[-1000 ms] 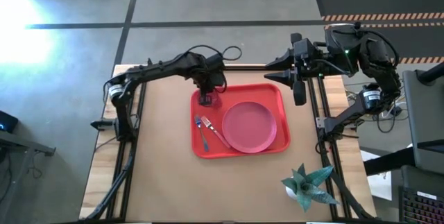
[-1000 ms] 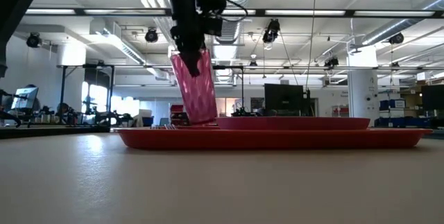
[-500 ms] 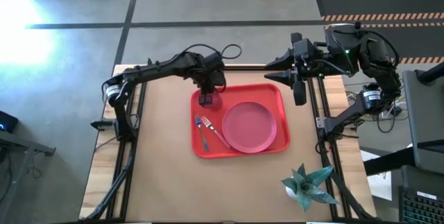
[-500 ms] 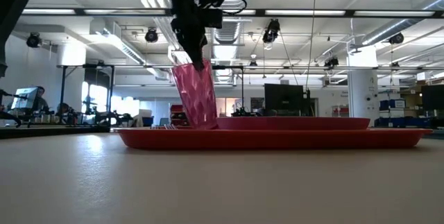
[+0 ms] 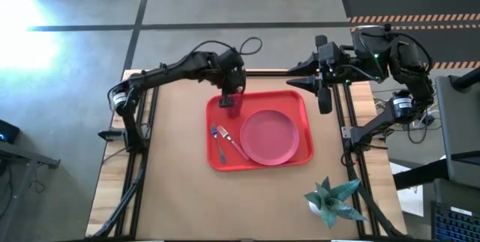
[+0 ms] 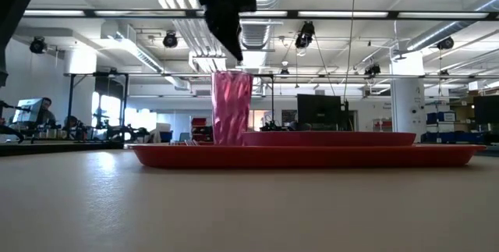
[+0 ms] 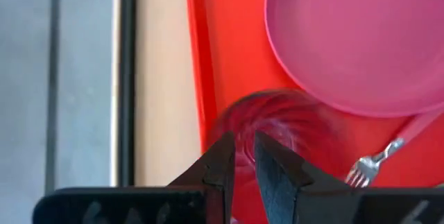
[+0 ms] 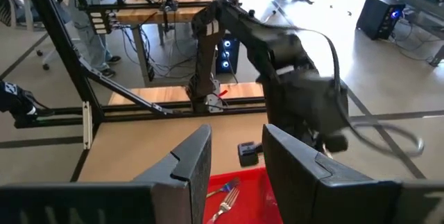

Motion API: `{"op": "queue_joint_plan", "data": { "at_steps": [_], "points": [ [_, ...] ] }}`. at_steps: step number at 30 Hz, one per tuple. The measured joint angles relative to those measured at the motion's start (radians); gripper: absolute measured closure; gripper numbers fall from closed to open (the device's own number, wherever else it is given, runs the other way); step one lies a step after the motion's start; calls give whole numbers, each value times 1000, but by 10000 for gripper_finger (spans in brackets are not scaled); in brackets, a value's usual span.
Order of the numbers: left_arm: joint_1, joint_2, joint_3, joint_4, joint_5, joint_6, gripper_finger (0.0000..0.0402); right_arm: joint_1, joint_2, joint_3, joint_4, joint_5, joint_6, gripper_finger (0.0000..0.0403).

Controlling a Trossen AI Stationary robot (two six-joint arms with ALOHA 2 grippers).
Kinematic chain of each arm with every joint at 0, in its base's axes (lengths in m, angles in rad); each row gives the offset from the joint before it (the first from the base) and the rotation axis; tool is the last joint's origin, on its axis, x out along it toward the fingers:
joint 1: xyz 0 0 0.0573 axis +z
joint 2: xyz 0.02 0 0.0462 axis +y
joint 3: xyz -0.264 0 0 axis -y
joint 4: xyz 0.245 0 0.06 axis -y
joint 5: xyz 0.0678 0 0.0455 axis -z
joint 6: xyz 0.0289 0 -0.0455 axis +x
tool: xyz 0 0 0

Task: Pick and place plate/cup/fork/spoon on tray
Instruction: Put the red cup on the top right of the red tray

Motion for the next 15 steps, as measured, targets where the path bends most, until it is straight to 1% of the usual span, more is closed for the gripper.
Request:
{"op": "queue_joint_plan", "data": {
  "at_steps": [3,7,10,12,15],
  "points": [
    [-2,-24,49,-2,-5,3,364,0,-1,0,-14,0,0,284],
    [-2,-86,96,-3,-19,0,364,0,2,0,-17,6,-3,284],
    [-8,-159,104,-12,-21,-4,364,0,14,0,-63,81,-6,284],
    [-15,-218,96,-12,-21,-35,364,0,32,-2,-117,125,-3,284],
    [-29,-315,80,-22,-18,-114,364,-8,76,-4,-174,133,5,284]
  ]
}}
